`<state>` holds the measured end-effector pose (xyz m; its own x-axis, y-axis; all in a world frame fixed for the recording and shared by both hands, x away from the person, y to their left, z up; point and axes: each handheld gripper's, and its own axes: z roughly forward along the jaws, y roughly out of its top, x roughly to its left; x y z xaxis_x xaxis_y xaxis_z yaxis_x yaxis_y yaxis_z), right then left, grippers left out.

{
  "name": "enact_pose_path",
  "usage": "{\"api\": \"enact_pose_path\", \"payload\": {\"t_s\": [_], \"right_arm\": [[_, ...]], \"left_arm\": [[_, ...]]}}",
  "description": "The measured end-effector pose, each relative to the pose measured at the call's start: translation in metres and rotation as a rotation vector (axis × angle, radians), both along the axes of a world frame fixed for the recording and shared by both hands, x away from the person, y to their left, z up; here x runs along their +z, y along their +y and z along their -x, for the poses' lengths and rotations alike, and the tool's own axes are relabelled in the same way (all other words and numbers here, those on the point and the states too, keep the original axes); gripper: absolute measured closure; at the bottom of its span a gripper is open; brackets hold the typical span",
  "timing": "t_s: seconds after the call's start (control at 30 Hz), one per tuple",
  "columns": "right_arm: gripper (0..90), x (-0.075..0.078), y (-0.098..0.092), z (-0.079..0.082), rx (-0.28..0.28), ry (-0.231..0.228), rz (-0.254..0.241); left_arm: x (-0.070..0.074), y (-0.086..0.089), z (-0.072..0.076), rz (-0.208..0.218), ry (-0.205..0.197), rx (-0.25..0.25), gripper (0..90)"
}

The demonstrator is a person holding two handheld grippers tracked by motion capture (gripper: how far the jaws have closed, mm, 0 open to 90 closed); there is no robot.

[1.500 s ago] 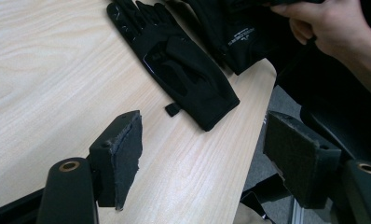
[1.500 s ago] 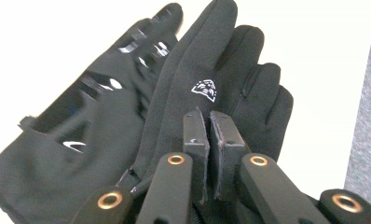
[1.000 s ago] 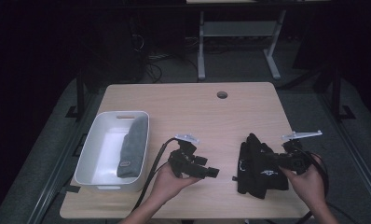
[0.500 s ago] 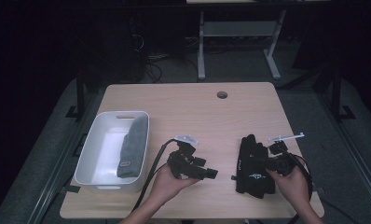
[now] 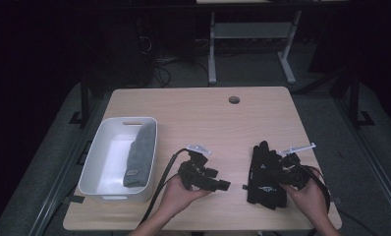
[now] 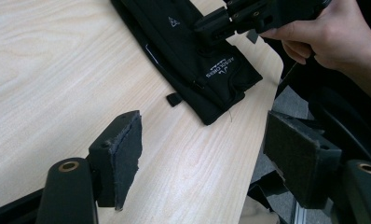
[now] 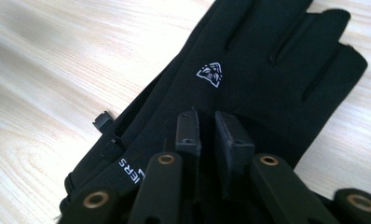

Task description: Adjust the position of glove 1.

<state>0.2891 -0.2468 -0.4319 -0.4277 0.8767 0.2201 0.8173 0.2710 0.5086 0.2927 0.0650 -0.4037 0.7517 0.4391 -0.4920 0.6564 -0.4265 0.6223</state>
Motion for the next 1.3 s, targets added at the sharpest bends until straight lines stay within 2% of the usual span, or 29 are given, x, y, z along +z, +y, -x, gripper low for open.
{"api": "enact_pose_path", "payload": {"t_s": [0.07,0.1,0.2,0.37,0.4,0.7,0.83,0.9,0.97,1.07,1.17,1.3], "right_arm": [[83.0,0.001,0.002,0.0,0.01,-0.004,-0.002],[83.8,0.002,0.004,0.0,0.005,0.013,-0.005],[86.1,0.002,0.007,-0.002,0.02,0.004,-0.002],[86.7,0.001,0.012,-0.002,0.014,0.015,-0.015],[86.7,0.001,0.013,-0.003,0.029,0.006,-0.017],[84.8,-0.002,0.031,-0.003,0.06,0.034,-0.088],[79.3,-0.004,0.038,-0.003,0.083,0.044,-0.113],[72.7,-0.004,0.04,-0.003,0.091,0.027,-0.108],[66.2,-0.001,0.038,-0.004,0.086,0.001,-0.102],[57.5,0.0,0.031,-0.007,0.057,-0.028,-0.087],[52.0,-0.001,0.024,-0.01,0.033,-0.057,-0.071],[45.3,-0.002,0.014,-0.015,-0.019,-0.063,-0.07]], "left_arm": [[-0.002,0.0,0.0,0.001,0.003,-0.001,28.8],[-0.004,-0.001,0.0,-0.001,0.002,-0.002,28.9],[-0.008,-0.003,0.0,-0.005,0.01,-0.005,30.5],[-0.018,-0.011,0.002,-0.022,0.024,-0.012,30.1],[-0.019,-0.012,0.002,-0.023,0.026,-0.01,30.1],[-0.033,-0.029,0.001,-0.05,0.05,-0.019,29.6],[-0.037,-0.033,0.002,-0.075,0.04,-0.012,28.3],[-0.039,-0.035,0.002,-0.088,0.033,-0.009,28.1],[-0.041,-0.036,0.002,-0.12,0.02,-0.009,28.2],[-0.043,-0.038,0.002,-0.142,0.025,-0.012,28.3],[-0.046,-0.041,0.003,-0.148,0.024,-0.008,29.6],[-0.05,-0.044,0.002,-0.167,0.037,-0.014,32.5]]}}
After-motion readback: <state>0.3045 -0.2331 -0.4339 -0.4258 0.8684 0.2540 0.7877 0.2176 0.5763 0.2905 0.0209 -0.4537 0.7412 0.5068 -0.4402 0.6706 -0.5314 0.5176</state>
